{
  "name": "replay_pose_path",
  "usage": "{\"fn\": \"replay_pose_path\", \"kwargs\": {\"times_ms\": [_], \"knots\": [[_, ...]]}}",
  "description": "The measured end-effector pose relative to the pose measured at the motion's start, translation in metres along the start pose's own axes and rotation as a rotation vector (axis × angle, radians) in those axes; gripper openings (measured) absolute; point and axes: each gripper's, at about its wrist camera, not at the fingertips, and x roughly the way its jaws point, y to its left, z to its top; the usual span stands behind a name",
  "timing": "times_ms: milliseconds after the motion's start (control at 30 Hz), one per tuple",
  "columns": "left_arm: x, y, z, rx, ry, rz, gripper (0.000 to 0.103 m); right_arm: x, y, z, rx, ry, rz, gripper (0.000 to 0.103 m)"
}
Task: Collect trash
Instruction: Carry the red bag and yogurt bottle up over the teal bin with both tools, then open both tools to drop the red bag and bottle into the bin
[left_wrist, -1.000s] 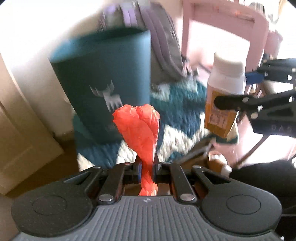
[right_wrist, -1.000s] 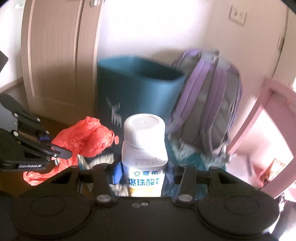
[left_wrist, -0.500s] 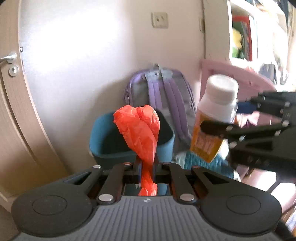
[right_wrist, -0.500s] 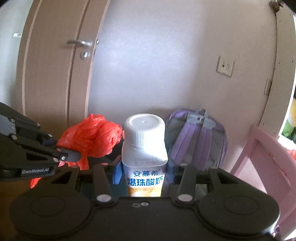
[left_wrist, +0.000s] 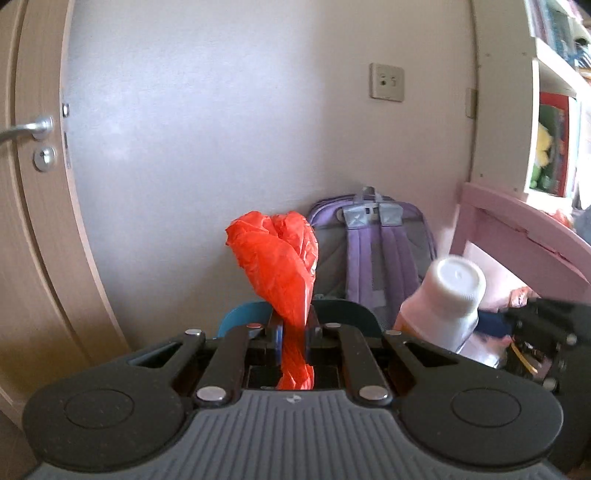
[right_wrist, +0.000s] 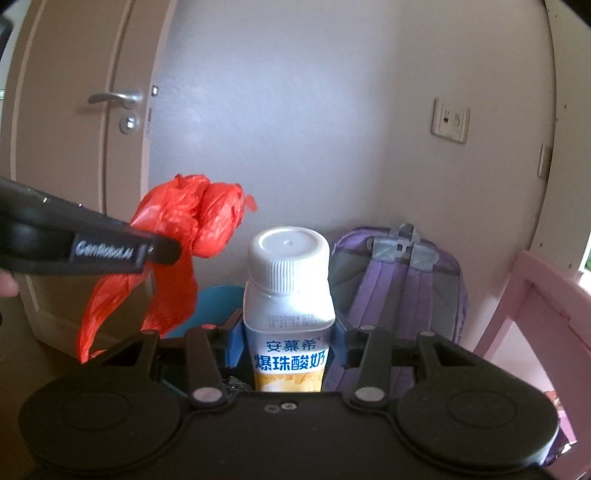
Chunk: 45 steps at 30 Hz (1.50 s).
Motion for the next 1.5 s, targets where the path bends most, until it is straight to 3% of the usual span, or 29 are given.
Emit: {"fn": "replay_pose_path", "kwargs": {"times_ms": [200,500,800,1067,1167,1333,1500], "knots": [[0.054,0.005,-0.004,-0.025,0.053,0.008,0.010,0.044,-0.001,-0.010,0.011,0.051,0.006,0.044],[0.121,0.013,-0.028,-0.036,0.194,0.007,0.010,0.089,0.009,-0.033,-0.028,0.138,0.042,0.044],[0.157,0.011,-0.054,-0.023,0.330,-0.010,0.010,0.106,0.006,-0.047,-0.019,0.207,0.073,0.045],[0.164,0.012,-0.066,-0.035,0.372,-0.010,0.012,0.105,0.003,-0.052,-0.020,0.219,0.089,0.047],[0.166,0.012,-0.066,-0.048,0.382,-0.016,0.020,0.101,0.003,-0.051,-0.035,0.209,0.079,0.049],[0.152,0.011,-0.065,-0.025,0.347,0.003,0.058,0.090,-0.001,-0.048,-0.027,0.194,0.056,0.050],[0.127,0.011,-0.060,-0.031,0.308,-0.013,0.068,0.071,-0.005,-0.041,-0.018,0.172,0.053,0.051]]}}
